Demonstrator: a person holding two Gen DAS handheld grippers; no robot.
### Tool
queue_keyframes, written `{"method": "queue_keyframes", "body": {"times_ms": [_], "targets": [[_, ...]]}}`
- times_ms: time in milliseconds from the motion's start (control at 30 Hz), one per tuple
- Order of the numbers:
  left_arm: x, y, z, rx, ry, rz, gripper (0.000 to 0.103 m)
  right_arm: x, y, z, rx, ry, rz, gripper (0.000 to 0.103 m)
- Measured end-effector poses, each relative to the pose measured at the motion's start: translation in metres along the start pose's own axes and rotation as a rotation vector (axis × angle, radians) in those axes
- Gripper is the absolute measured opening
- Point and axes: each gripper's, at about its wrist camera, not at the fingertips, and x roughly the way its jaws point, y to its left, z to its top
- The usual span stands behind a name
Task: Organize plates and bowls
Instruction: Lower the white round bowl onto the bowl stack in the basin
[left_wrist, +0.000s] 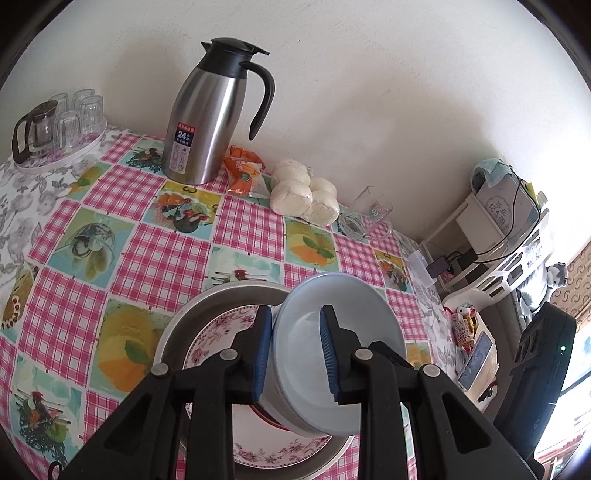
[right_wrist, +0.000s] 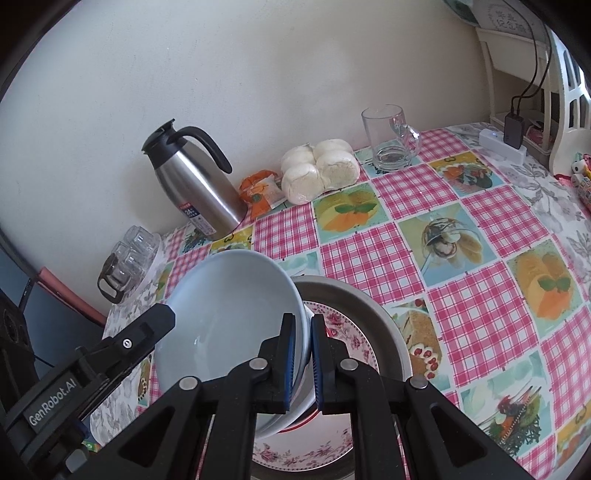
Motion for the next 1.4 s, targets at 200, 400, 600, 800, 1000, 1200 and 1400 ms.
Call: {"method": "queue_keyframes", "body": {"times_ms": [200,400,600,800,1000,1200,1400], "targets": [[0.007,0.001,-0.002,-0.004,0.026,0.01,0.026,0.006,-0.002,-0.002,0.001,0.023,-0.022,0.01],[0.014,0.006,-0.004,-0.028,0.057,0.022,0.026,0.006,0.0,-0.003,-0.015,0.024,-0.034,0.013],[0.015,0.01,-0.004,-0.049,0.065,0.01,0.026,0.007,0.002,-0.004,-0.033,0.023,-0.044,0.013],[0.014,0.01,-0.004,-0.057,0.063,0.005,0.026,0.007,0.003,-0.004,-0.045,0.026,-0.055,0.013],[0.012,0.01,-0.003,-0.058,0.056,-0.001,0.026,0.003,0.004,-0.003,-0.042,0.011,-0.055,0.014],[0.011,0.01,-0.003,-0.062,0.056,-0.006,0.026,-0.004,0.004,0.0,-0.038,-0.017,-0.044,0.014],[0.009,0.008,-0.003,-0.057,0.05,-0.003,0.026,-0.001,0.001,0.001,-0.029,-0.011,-0.045,0.014]]}}
